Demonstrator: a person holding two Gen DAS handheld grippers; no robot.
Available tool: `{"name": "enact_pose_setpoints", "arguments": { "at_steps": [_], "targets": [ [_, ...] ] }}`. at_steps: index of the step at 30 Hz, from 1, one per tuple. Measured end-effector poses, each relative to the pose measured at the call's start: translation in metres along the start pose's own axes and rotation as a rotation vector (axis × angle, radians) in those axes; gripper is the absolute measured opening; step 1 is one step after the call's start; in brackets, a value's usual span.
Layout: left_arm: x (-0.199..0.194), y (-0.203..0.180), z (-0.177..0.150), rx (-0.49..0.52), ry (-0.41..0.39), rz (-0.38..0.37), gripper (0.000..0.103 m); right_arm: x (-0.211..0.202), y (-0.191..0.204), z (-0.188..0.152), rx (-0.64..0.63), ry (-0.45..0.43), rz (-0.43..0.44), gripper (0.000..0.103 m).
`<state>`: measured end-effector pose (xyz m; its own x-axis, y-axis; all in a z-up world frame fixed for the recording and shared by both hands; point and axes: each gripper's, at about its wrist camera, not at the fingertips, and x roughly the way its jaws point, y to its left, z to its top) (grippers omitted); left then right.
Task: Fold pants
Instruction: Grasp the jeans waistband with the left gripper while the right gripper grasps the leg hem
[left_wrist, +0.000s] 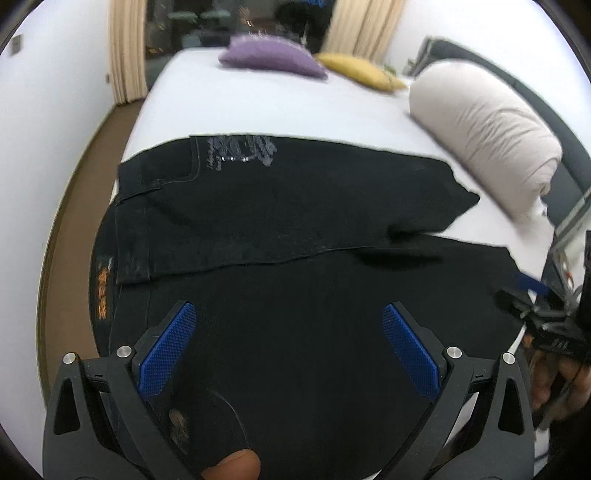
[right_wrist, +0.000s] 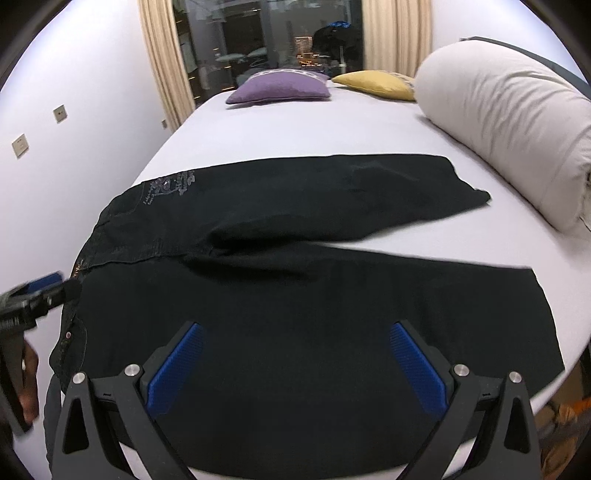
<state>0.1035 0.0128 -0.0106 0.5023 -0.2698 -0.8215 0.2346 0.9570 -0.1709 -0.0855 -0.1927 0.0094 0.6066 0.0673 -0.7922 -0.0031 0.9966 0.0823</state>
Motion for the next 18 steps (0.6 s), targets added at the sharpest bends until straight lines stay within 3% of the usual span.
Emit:
{"name": "enact_pose_setpoints", "arguments": {
  "at_steps": [5,9,13,18],
  "targets": [
    [0.035,0.031,0.055,0.101,0.022,0.081,0.103,0.022,-0.011,0.027,-0.074,0.029,0.101,0.098],
    [0.062,0.055,0.128,0.256,0.022,0.122,0.103,0.042,-0.013,0.055,-0.254,0.081,0.208,0.085],
    [0.101,0.079,0.186,0.359,0.116,0.054,0.101,0.061,-0.015,0.086,-0.399,0.101,0.272,0.077],
    [0.154,0.112,0.214,0.373,0.267,-0.029,0.088,0.087,-0.021,0.116,-0.404,0.115,0.310,0.071]
  ]
}}
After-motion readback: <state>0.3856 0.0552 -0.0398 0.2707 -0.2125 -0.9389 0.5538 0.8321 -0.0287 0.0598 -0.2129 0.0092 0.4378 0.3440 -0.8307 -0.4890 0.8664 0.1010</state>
